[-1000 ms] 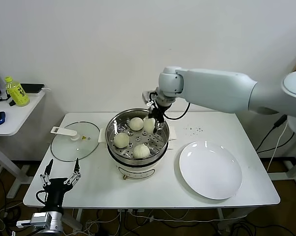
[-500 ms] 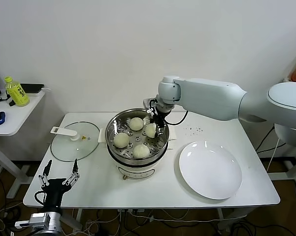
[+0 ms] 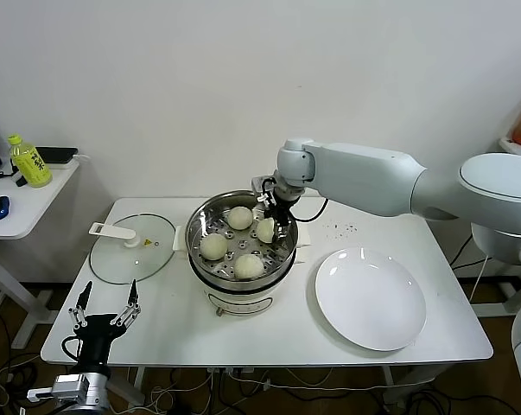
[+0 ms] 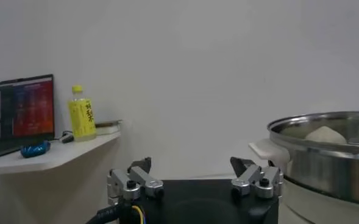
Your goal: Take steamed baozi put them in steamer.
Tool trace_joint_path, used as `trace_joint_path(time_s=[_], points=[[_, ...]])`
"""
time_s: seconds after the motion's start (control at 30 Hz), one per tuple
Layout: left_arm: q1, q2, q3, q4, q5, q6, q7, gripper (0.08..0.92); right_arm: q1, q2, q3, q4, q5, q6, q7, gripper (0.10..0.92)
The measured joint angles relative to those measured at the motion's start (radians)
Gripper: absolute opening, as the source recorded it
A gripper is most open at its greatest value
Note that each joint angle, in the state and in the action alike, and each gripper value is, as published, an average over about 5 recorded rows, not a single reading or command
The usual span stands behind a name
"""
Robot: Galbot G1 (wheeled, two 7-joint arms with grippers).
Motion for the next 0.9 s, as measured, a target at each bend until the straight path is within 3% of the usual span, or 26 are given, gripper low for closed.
trace_joint_path(time_s=[0.27, 0.9], points=[[-0.001, 0.000, 0.000, 0.000, 0.000, 0.000, 0.000, 0.823, -0.004, -0.005, 0.010, 0.004, 0.007, 0.000, 0.000, 0.816], [0.004, -0.005, 0.010, -0.014, 0.004, 0.004, 0.003, 0.823, 0.103, -0.119, 0.031, 0.138, 0.089, 0.003, 0.015, 0.823]])
